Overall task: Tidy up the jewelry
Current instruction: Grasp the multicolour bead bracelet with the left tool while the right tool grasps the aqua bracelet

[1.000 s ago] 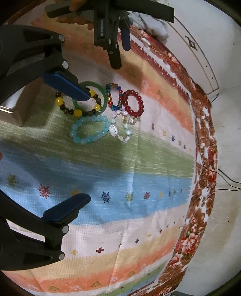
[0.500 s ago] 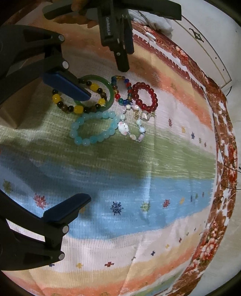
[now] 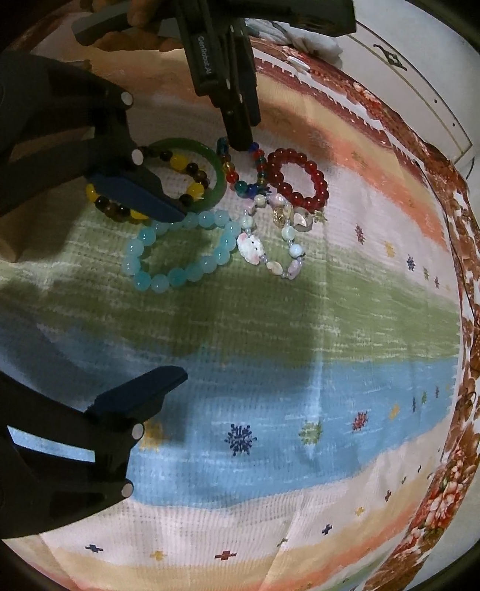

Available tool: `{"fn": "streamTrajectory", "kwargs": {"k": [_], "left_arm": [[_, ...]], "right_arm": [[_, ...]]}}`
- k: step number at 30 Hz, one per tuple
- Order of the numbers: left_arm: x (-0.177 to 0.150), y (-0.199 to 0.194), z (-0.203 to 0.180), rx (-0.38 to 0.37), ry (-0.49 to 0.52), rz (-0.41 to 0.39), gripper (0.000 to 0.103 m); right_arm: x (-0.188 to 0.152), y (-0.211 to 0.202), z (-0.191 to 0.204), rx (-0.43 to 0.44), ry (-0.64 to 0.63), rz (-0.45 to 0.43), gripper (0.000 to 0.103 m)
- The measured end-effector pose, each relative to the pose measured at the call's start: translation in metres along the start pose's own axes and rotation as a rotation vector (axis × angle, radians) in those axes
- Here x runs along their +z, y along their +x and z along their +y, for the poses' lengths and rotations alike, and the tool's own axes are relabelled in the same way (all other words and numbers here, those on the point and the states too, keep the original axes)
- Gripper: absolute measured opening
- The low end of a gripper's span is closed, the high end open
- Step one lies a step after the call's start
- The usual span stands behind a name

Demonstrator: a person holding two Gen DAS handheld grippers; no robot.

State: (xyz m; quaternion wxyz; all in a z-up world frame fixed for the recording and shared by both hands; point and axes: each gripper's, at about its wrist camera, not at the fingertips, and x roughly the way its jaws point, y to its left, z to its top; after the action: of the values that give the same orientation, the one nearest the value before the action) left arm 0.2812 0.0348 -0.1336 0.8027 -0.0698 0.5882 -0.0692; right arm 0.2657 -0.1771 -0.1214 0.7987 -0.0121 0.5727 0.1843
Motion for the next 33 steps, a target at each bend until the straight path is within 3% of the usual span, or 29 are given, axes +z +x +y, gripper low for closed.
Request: {"fn": "streamTrajectory", "kwargs": {"k": [14, 25, 30, 33], "left_arm": [[0.001, 0.011, -0.010, 0.089, 0.077, -0.003, 0.045], [0.000, 0.014, -0.020, 0.124, 0.135, -0.019, 0.032], [-0.002, 0.013, -0.024, 0.137, 0.159, -0.026, 0.027], [-0.003, 0.012, -0.025, 0.140, 0.167, -0.026, 0.023]], "right_arm": [[0.004, 0.013, 0.006, -0.032, -0.022, 0.028, 0.057], [0.001, 0.015, 0.013, -0.063, -0.068, 0.040, 0.031], [0.001, 0.015, 0.013, -0.075, -0.069, 0.037, 0.026], [0.001, 0.016, 0.014, -0.066, -0.072, 0.040, 0.013]]}}
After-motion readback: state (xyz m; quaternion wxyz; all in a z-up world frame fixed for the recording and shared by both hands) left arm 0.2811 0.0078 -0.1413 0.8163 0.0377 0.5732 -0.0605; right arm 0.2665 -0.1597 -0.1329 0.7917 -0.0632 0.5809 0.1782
